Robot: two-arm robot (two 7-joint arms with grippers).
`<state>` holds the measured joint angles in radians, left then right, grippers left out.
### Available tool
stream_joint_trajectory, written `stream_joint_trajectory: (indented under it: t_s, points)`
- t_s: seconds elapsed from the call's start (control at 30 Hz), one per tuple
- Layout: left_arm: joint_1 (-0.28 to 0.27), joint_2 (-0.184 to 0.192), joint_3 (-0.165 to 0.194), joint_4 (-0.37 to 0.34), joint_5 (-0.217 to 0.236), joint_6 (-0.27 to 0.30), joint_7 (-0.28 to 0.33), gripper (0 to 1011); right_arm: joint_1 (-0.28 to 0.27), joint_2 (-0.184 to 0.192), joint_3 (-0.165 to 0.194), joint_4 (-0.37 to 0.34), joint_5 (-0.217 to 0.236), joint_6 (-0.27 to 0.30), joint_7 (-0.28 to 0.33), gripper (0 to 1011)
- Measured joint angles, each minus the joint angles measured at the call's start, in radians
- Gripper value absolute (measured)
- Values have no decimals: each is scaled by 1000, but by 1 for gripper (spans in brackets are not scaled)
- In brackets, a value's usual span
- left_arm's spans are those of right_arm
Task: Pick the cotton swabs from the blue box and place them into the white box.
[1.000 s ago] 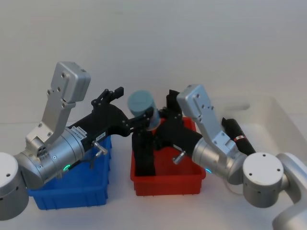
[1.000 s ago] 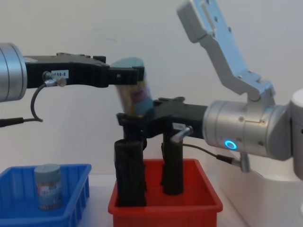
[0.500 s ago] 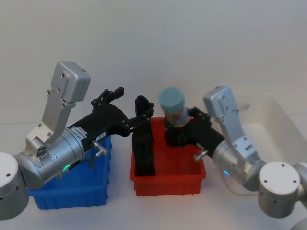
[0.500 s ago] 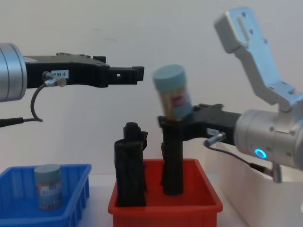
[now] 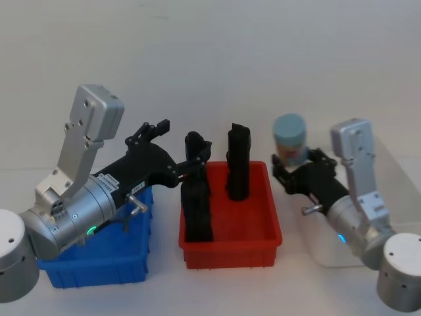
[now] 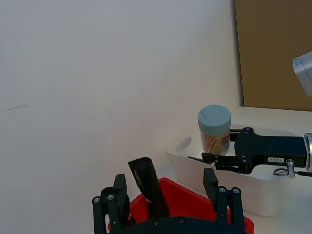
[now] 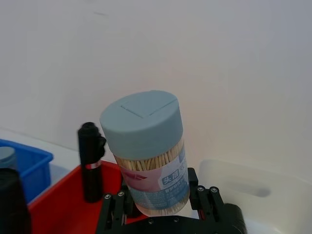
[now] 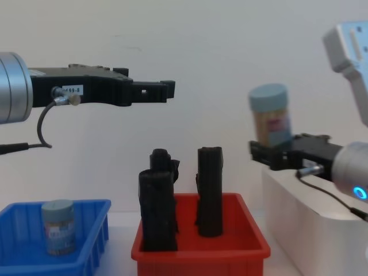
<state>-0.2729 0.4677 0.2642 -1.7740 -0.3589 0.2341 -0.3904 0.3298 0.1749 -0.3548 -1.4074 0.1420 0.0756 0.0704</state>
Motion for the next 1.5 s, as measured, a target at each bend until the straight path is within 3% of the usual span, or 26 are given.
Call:
stream_joint_trajectory:
  t_s: [0.5, 0.93, 1.17, 1.5]
  points:
    - [0, 0, 0, 0, 0, 0, 0, 1003, -9, 21, 65, 35, 113, 24, -168, 626]
    - [0, 0, 0, 0, 0, 0, 0, 1003, 48, 25, 131, 123, 213, 51, -289, 628]
    - [0, 0, 0, 0, 0, 0, 0, 1003, 71, 23, 147, 143, 237, 58, -287, 626]
    - [0, 0, 0, 0, 0, 0, 0, 1003, 102, 16, 154, 148, 258, 74, -211, 628]
